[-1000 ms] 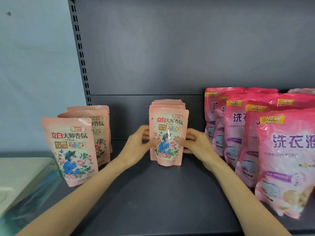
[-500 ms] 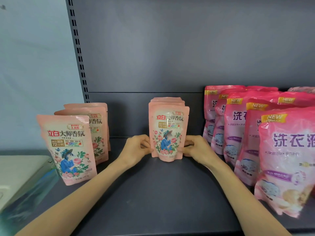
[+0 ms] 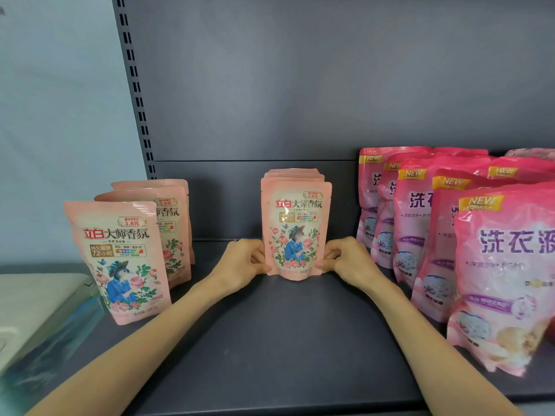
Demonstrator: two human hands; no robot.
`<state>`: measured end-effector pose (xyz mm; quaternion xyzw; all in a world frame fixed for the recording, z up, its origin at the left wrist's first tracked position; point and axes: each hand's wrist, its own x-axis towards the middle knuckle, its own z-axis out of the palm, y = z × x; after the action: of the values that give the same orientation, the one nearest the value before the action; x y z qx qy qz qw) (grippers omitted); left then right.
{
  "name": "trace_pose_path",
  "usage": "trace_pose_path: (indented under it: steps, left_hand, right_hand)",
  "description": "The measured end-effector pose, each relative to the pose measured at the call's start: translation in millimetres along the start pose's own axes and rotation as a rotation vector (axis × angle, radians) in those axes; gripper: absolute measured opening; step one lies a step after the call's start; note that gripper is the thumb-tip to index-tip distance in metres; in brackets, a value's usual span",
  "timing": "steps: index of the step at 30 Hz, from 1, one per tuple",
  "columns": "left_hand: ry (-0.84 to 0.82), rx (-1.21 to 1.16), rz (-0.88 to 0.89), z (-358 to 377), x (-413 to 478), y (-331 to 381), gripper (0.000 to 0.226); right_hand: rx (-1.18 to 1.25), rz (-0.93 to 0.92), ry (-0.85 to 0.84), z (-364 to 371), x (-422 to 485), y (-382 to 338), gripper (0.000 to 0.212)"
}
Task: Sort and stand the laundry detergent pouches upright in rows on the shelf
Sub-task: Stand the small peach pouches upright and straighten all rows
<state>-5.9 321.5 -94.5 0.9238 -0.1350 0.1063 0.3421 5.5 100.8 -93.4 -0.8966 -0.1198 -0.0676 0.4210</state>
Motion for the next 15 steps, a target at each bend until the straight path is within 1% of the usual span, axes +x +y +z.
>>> trace_pose_path:
  steps: [5, 7, 10, 13, 15]
  left_hand:
    - [0.006, 0.013, -0.016, 1, 0, 5, 0.023]
    - [0.007, 0.004, -0.01, 1, -2, 5, 0.024]
    - [0.021, 0.003, 0.006, 1, -5, 4, 0.018]
    - [0.048, 0.005, 0.011, 2, -8, 4, 0.014]
    - [0.057, 0.008, 0.009, 3, -9, 4, 0.013]
  right_hand:
    - [0.011, 0.008, -0.001, -1, -3, 1, 0.008]
    - [0.031, 0.005, -0.01, 0, -5, 0, 0.009]
    - [0.065, -0.008, 0.023, 1, -4, -1, 0.008]
    - [0.071, -0.019, 0.057, 3, -3, -3, 0.015]
    - [0.068, -0.017, 0.055, 2, -4, -3, 0.013]
